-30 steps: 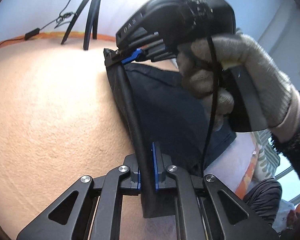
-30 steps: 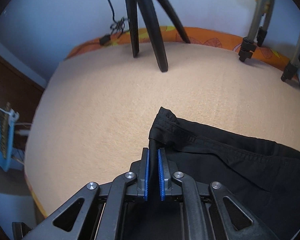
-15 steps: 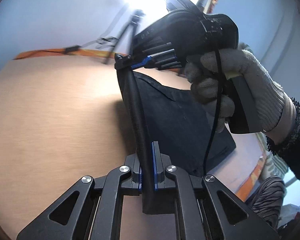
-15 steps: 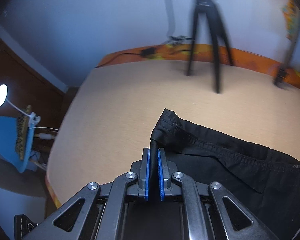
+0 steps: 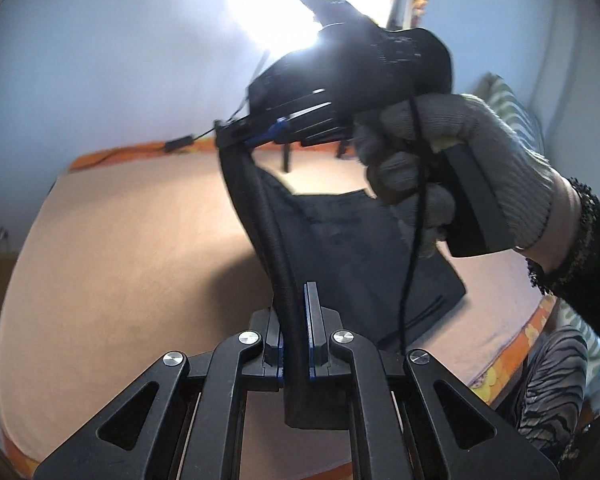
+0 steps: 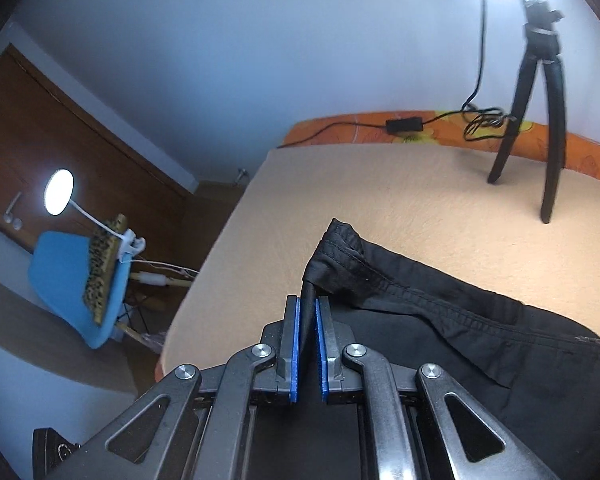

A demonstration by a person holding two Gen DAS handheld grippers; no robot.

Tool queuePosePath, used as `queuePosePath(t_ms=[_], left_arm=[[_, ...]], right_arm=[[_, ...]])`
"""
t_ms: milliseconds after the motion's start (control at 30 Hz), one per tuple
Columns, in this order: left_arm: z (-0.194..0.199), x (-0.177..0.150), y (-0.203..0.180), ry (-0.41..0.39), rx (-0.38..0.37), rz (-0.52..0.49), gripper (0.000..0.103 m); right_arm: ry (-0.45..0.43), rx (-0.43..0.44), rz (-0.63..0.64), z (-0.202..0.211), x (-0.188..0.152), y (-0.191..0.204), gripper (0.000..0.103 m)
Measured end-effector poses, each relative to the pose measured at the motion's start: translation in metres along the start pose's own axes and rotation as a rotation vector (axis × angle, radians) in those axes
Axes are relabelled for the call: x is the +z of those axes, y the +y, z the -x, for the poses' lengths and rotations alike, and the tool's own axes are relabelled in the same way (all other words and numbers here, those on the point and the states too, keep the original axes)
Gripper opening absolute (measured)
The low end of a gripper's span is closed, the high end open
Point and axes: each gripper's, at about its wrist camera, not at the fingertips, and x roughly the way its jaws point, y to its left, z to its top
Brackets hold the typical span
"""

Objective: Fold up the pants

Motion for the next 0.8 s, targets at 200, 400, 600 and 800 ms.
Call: queuePosePath(t_ms=[200, 400, 600, 800], left_arm=[[-0.006, 0.015, -0.05, -0.004, -0.054, -0.101, 0.006], [-0.028, 0.023, -0.087, 0.03, -0.124, -0.171, 0.006], [-0.069, 0.023, -0.127, 0.082, -0.193, -0.213, 0.007], [-0.106, 0.018, -0.148, 0.16, -0.245, -0.24, 0.007]], right_arm=[[-0.055, 0.018, -0.015, 0.054, -0.003, -0.027, 0.005], [-0.099, -0.009, -0.041, 0.104, -0.014, -0.071, 0.005], [-0.114, -0.081, -0.105, 0.139, -0.03, -0.135, 0.005], [-0.103, -0.151, -0.175, 0.146, -0.048, -0.196, 0.004]])
